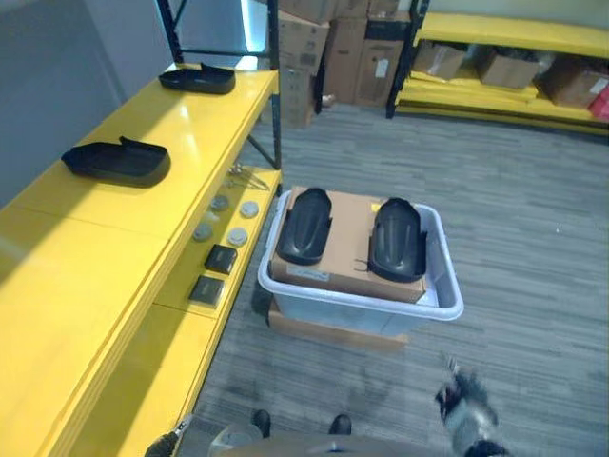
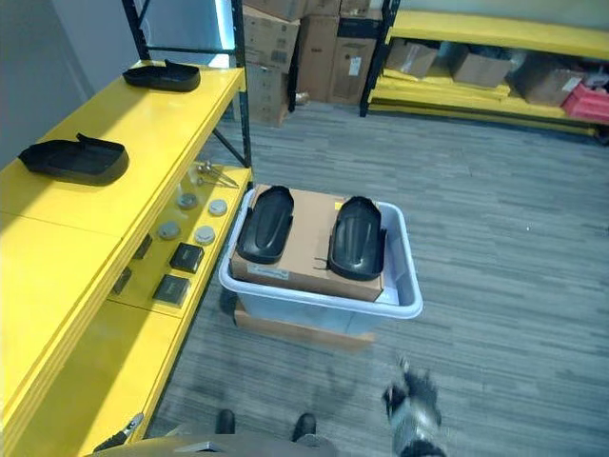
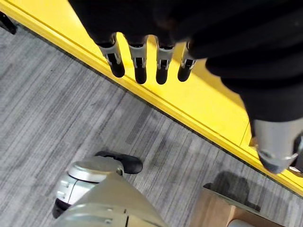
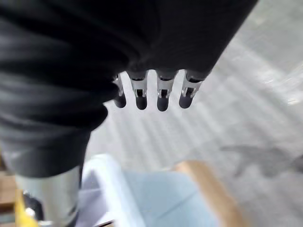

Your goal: Move parts from the plastic box to the shelf.

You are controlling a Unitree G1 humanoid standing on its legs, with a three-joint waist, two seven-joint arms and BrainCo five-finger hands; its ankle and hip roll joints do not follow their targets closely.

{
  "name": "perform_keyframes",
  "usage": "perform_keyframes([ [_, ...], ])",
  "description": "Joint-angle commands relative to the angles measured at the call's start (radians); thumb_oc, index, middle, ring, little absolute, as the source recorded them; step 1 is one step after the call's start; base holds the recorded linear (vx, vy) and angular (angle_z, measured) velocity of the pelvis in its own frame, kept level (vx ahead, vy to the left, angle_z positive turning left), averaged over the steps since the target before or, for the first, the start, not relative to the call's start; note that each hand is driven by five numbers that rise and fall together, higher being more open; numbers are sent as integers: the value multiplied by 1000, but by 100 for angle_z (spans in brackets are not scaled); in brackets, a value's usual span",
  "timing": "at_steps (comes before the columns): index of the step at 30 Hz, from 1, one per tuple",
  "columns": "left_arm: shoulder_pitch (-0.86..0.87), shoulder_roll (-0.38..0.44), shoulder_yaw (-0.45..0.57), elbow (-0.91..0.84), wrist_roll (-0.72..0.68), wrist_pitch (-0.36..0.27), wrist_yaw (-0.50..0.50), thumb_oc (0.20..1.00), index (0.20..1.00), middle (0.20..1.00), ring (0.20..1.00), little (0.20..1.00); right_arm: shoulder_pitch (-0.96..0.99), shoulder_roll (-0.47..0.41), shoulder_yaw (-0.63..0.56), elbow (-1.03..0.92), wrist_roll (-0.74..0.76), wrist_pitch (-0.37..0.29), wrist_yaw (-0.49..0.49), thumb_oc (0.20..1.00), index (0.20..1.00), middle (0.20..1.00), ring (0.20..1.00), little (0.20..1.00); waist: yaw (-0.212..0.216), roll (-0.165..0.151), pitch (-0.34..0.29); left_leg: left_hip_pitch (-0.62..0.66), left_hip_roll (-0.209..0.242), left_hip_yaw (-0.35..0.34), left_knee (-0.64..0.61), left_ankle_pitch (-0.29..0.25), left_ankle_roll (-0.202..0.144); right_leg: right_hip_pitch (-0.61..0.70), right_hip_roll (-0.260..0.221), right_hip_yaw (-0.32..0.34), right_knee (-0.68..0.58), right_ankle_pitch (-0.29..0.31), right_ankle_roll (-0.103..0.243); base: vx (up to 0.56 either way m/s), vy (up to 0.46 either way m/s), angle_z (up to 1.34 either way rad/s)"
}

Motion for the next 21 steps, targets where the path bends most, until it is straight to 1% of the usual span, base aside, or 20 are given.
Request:
perform_keyframes([
  [1, -47, 23, 27, 27, 2, -26, 5, 1000, 1000, 1000, 1000, 1000, -32, -84, -57, -108, -149, -98, -184, 1000, 1000, 1000, 1000, 1000, 7, -9, 10, -44, 66, 14, -32, 25, -32, 22, -64, -7, 11, -31, 85, -34, 39, 2],
  [5, -37, 11, 55, 25, -10, -30, 8, 1000, 1000, 1000, 1000, 1000, -30, -122, -120, -301, -214, -81, -240, 1000, 1000, 1000, 1000, 1000, -3, -12, 0, -44, 64, 20, -32, 19, -34, 27, -62, -5, -2, -36, 87, -20, 52, -11],
  [6, -27, 0, 78, 22, -5, -25, 15, 1000, 1000, 1000, 1000, 1000, -31, -135, -155, -405, -233, -62, -251, 1000, 1000, 1000, 1000, 1000, -5, -15, -10, -44, 62, 24, -32, 17, -35, 29, -62, -5, -5, -40, 88, 14, 60, -10],
  [8, -23, -5, 86, 20, 0, -22, 21, 1000, 1000, 1000, 1000, 1000, -29, -135, -167, -439, -245, -50, -241, 1000, 1000, 1000, 1000, 1000, -5, -15, -15, -45, 62, 25, -32, 16, -35, 29, -63, -5, -5, -43, 87, 25, 43, -6],
  [10, -16, -14, 98, 29, 7, -29, 29, 1000, 1000, 1000, 1000, 1000, -31, -140, -174, -504, -292, -2, -230, 1000, 1000, 1000, 1000, 1000, -3, -18, -18, -44, 62, 25, -32, 17, -35, 35, -64, -7, -5, -46, 86, 68, 46, -9],
  [14, -8, -20, 99, 34, 11, -36, 33, 1000, 1000, 1000, 1000, 1000, -43, -156, -168, -527, -314, -2, -226, 1000, 1000, 1000, 1000, 1000, 4, -16, -14, -48, 63, 21, -30, 24, -36, 40, -66, -10, -1, -51, 82, 73, 40, -1],
  [16, -7, -20, 76, 23, 16, -35, 22, 1000, 1000, 1000, 1000, 1000, -94, -203, -161, -516, -327, 6, -261, 1000, 1000, 1000, 1000, 1000, 33, -3, 18, -110, 60, -5, 14, 30, -34, 10, -81, -20, 40, -63, 75, 15, 52, 5],
  [19, -32, -11, 46, 15, 2, -33, 5, 1000, 1000, 1000, 1000, 1000, -179, -257, -149, -469, -321, 11, -291, 1000, 1000, 1000, 1000, 1000, 51, 9, 57, -176, 55, -25, 48, 34, -36, -34, -89, -27, 65, -69, 71, -224, 14, 12],
  [20, -94, 15, 2, -5, -35, -28, -23, 1000, 1000, 1000, 1000, 1000, -317, -324, -114, -403, -290, 6, -355, 1000, 1000, 1000, 1000, 1000, 71, 22, 132, -260, 44, -49, 61, 52, -39, -97, -91, -32, 72, -64, 71, -422, -27, 10],
  [21, -100, 16, -4, -7, -40, -29, -25, 1000, 1000, 1000, 1000, 1000, -330, -330, -111, -392, -285, 0, -358, 1000, 1000, 1000, 1000, 1000, 72, 24, 139, -267, 43, -51, 61, 54, -39, -102, -90, -32, 72, -63, 70, -392, -45, 23],
])
